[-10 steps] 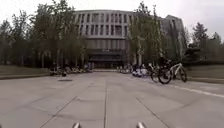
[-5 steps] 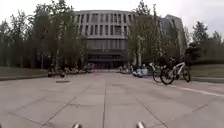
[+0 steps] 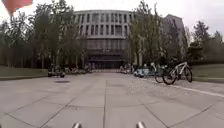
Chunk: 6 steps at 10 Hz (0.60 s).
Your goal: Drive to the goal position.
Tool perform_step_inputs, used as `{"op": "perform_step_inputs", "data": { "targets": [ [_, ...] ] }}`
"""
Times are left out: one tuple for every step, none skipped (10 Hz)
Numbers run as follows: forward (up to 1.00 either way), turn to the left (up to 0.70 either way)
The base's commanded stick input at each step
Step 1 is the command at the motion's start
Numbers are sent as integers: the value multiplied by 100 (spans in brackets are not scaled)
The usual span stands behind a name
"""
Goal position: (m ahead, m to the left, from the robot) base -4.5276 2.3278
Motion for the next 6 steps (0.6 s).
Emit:
{"op": "perform_step_inputs", "data": {
  "targets": [
    [0,50],
    [0,50],
    [0,50],
    [0,50],
    [0,50],
    [0,50]
  ]
}}
